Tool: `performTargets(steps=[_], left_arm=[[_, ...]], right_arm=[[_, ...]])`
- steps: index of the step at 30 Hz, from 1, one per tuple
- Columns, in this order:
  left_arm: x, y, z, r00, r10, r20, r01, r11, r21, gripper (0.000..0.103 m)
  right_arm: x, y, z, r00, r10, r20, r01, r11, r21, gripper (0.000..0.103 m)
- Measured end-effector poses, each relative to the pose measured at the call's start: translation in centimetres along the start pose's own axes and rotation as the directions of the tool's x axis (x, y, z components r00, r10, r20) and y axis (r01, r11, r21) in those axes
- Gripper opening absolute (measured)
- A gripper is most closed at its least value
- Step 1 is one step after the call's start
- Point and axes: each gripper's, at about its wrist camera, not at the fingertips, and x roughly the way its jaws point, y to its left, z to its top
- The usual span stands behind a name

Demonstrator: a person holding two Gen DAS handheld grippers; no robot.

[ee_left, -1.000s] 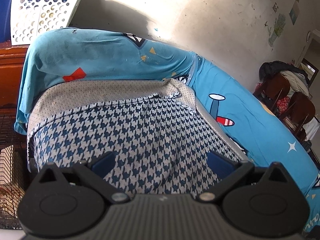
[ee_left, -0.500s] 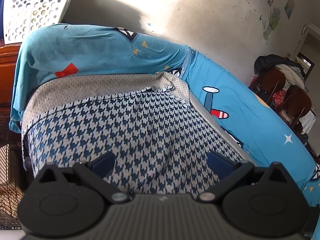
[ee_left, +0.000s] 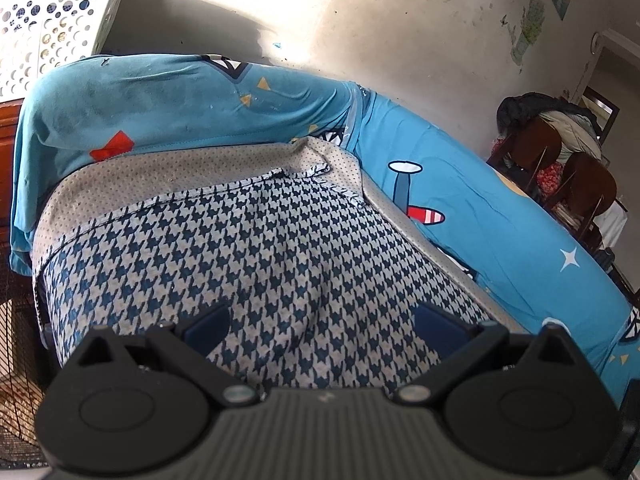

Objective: Fold clothes
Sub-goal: 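Carry the held sleeve cuff across the fleece body with the right gripper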

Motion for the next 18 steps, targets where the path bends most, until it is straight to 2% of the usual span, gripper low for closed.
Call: performTargets(steps=[3,5,7,9,11,13,18], left_arm=[[0.3,-0.5,-0.3,1.000,-0.002,-0.012,0.002,1.000,0.011,0.103],[0.4,-0.8,-0.4,1.000,-0.005,-0.015,0.005,1.000,0.017,0.103],[0.5,-1.0,-0.4,1.000,-0.008,-0.021,0.008,1.000,0.022,0.103],[0.5,-1.1,-0.4,1.000,-0.013,-0.025,0.013,1.000,0.022,0.103],[0.5,-1.1,-0.5,1.000,-0.017,-0.027,0.017,1.000,0.017,0.103],[0.4,-1.0,-0.6,0.999,-0.023,-0.032,0.023,1.000,0.007,0.103],[0.4,-1.0,-0.7,0.998,-0.036,-0.042,0.036,0.999,-0.003,0.103]], right_arm=[[0.7,0.3,1.1,0.986,-0.154,0.059,0.154,0.988,0.014,0.007],[1.0,0.4,1.3,0.972,-0.225,0.074,0.222,0.974,0.042,0.010],[0.4,0.2,1.2,0.966,-0.240,0.095,0.231,0.968,0.101,0.010],[-1.0,-0.3,1.3,0.959,-0.250,0.131,0.225,0.957,0.181,0.017],[-2.8,-0.9,1.1,0.957,-0.250,0.147,0.211,0.948,0.240,0.040],[-4.5,-1.5,0.4,0.953,-0.262,0.152,0.222,0.945,0.240,0.041],[-8.4,-4.4,-3.0,0.938,-0.339,0.072,0.312,0.917,0.248,0.041]])
